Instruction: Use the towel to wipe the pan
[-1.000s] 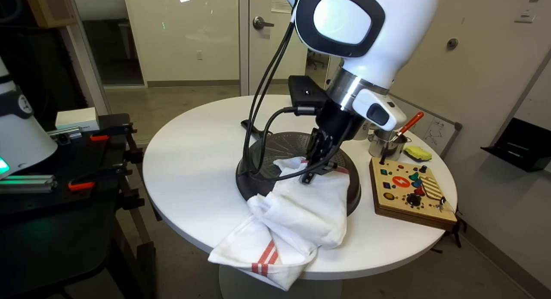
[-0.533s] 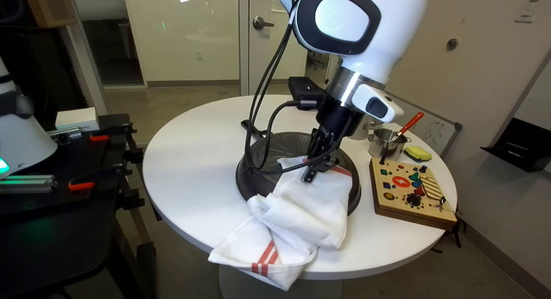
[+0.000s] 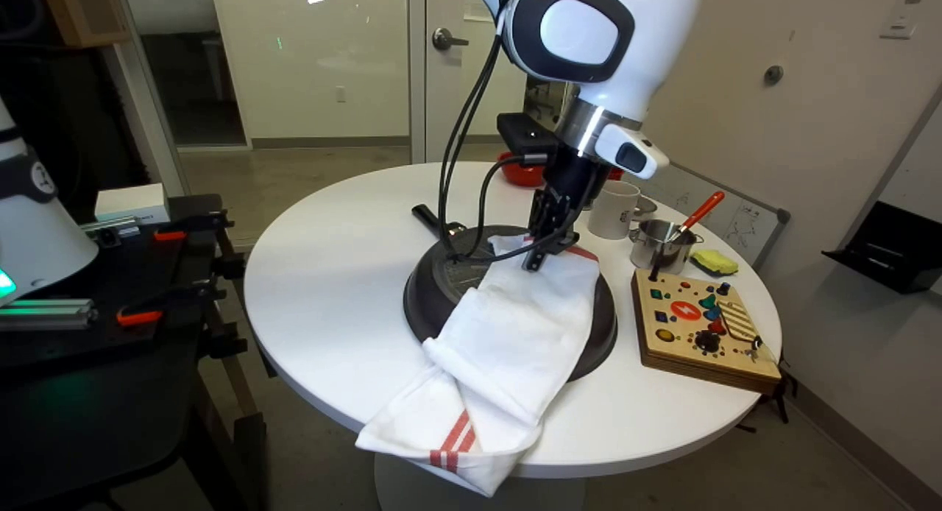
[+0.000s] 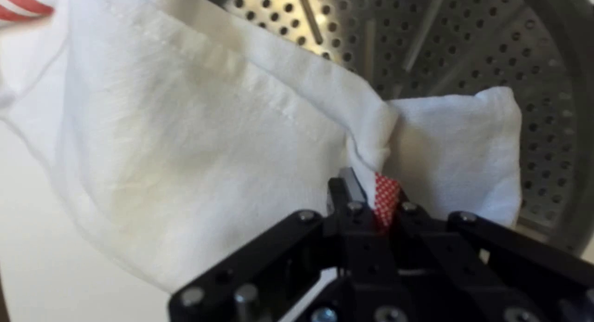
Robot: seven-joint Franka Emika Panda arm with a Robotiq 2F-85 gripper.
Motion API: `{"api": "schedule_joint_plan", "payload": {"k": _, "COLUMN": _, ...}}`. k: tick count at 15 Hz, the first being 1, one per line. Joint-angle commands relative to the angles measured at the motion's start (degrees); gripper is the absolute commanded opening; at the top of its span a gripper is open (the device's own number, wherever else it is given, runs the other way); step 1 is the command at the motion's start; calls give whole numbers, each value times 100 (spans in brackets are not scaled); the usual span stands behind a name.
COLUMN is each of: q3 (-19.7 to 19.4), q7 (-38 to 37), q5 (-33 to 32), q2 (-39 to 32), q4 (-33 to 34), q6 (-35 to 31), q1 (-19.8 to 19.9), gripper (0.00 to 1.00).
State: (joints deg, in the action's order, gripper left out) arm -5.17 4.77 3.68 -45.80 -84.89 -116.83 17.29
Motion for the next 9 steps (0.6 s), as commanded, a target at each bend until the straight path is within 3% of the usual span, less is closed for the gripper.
{"api": "schedule_joint_plan", "payload": {"k": 1, "q3": 257, "q7": 13, "q5": 280, "q2": -364, "q4": 521, "q6": 24, "q1": -151, "gripper": 5}}
{"api": "schedule_joint_plan", "payload": {"k": 9, "q3": 275, "q7": 4, "q5": 209, "q2": -715, "q4": 1160, "q6": 145, "q1": -306, "gripper": 5}}
